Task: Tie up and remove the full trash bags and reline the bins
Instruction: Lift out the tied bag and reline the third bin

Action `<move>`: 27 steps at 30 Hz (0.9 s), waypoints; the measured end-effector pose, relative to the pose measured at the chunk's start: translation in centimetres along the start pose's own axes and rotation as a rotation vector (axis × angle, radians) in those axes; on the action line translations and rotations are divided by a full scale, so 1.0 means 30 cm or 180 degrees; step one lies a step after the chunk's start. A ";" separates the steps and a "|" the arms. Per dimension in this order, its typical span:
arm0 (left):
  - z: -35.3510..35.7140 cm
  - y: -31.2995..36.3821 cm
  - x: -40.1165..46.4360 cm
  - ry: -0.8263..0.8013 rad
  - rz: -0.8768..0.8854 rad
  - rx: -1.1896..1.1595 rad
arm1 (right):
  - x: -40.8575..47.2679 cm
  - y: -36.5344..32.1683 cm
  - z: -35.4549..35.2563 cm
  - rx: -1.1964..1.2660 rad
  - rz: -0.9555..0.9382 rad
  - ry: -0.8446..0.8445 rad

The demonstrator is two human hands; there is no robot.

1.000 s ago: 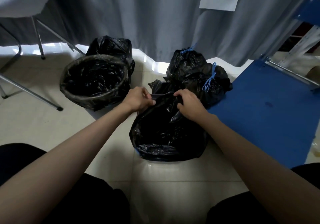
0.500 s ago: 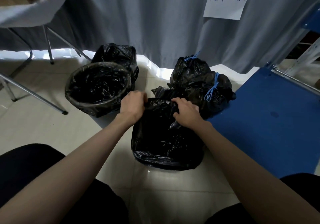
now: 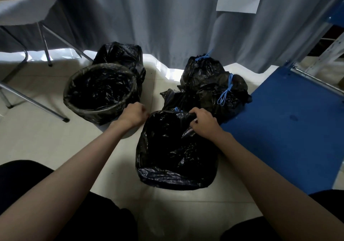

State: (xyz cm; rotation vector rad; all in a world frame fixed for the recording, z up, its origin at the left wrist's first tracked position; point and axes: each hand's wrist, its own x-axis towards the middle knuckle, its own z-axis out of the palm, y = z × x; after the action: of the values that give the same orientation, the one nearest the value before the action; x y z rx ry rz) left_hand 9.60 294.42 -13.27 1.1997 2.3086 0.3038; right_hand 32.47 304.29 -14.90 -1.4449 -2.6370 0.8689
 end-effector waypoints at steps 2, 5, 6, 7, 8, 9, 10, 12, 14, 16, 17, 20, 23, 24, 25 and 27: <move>-0.021 0.022 -0.025 -0.0015 0.0125 -0.0201 | -0.016 0.026 -0.003 0.0022 0.0107 0.0160; -0.016 0.024 -0.055 -0.0381 0.0192 -0.0249 | -0.049 0.052 -0.006 0.0176 0.0292 0.0251; -0.002 0.019 -0.061 -0.0439 0.0180 -0.0239 | -0.060 0.061 -0.006 0.0262 0.0364 0.0218; 0.017 0.009 -0.064 -0.0466 0.0144 -0.0283 | -0.070 0.071 -0.008 0.0381 0.0444 0.0155; 0.033 0.001 -0.065 -0.0485 0.0124 -0.0372 | -0.080 0.083 -0.010 0.0558 0.0539 0.0048; 0.047 -0.005 -0.064 -0.0491 0.0125 -0.0417 | -0.090 0.096 -0.013 0.0775 0.0666 -0.0119; 0.055 -0.011 -0.063 -0.0493 0.0139 -0.0432 | -0.104 0.108 -0.016 0.0994 0.0802 -0.0321; 0.068 -0.021 -0.056 -0.0496 0.0119 -0.0538 | -0.129 0.125 -0.022 0.1145 0.0976 -0.0602; 0.071 -0.016 -0.056 -0.0303 0.0215 -0.0400 | -0.138 0.130 -0.028 0.0908 0.1006 -0.0582; 0.072 0.011 -0.086 0.0247 0.0653 0.0087 | -0.134 0.127 -0.038 0.0622 0.0988 -0.0488; 0.075 0.029 -0.108 0.0518 0.1041 0.0231 | -0.134 0.125 -0.044 0.0537 0.1007 -0.0500; 0.094 0.091 -0.196 0.0037 0.2125 -0.0043 | -0.156 0.126 -0.047 0.0990 0.1147 -0.0713; 0.125 0.147 -0.293 -0.1708 0.2153 -0.0135 | -0.198 0.136 -0.009 0.1700 0.1263 -0.0556; 0.139 0.157 -0.311 -0.2025 0.2121 0.0042 | -0.207 0.142 0.011 0.1924 0.1261 -0.0465; 0.155 0.158 -0.317 -0.2159 0.2138 0.0240 | -0.215 0.148 0.027 0.2082 0.1222 -0.0386; 0.180 0.153 -0.319 -0.2145 0.2149 0.0534 | -0.228 0.158 0.046 0.2233 0.1174 -0.0289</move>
State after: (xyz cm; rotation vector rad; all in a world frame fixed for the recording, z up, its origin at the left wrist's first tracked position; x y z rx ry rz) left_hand 20.25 289.12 -12.63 1.8071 1.3344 -0.0726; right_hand 39.70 300.28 -16.61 -1.6862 -1.7958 1.6940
